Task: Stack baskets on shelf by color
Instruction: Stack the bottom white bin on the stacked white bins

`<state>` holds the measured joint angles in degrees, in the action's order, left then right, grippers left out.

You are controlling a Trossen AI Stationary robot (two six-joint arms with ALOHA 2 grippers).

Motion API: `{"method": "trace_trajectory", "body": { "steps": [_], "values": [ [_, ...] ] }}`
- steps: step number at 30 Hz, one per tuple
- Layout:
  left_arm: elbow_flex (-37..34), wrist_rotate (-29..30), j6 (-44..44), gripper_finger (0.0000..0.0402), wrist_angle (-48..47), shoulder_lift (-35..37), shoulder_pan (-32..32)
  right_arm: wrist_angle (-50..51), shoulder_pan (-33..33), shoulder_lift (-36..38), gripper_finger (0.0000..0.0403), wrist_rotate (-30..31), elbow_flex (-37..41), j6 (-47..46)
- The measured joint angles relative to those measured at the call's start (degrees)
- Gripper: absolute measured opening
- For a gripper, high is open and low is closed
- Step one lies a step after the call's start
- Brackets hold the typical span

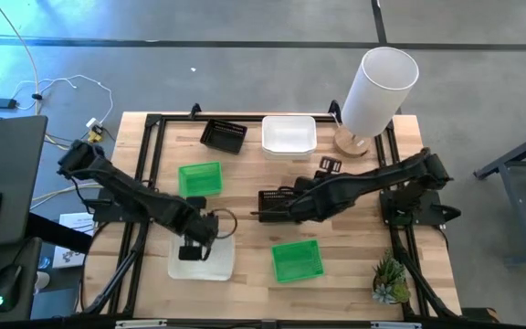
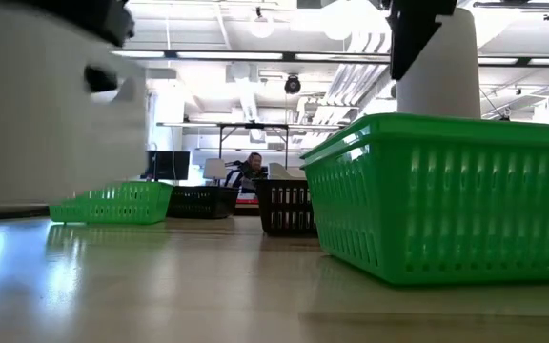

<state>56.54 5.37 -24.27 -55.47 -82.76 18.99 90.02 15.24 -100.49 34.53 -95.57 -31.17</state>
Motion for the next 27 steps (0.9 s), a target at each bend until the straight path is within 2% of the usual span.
{"method": "trace_trajectory", "body": {
  "steps": [6, 12, 21, 27],
  "values": [
    [0.0, -0.2, 5.8, 0.0000, 0.0, 5.1, -6.5, 0.0, 0.1, 2.9, 0.0113, 3.5, 0.0, -1.4],
    [0.0, 0.0, 13.2, 0.0000, 1.2, 8.9, -15.9, 0.0, -0.8, 3.9, 0.0113, 7.2, 0.0, -0.5],
    [1.6, -0.2, 26.4, 0.0000, 8.1, 9.9, -30.0, 0.0, -4.3, 4.0, 0.0113, 7.6, 0.0, 2.6],
    [3.0, 0.1, 30.9, 0.0000, 14.5, 9.9, -37.6, -1.1, -7.6, 4.0, 0.0113, 10.9, 0.0, 5.6]
  ]
}}
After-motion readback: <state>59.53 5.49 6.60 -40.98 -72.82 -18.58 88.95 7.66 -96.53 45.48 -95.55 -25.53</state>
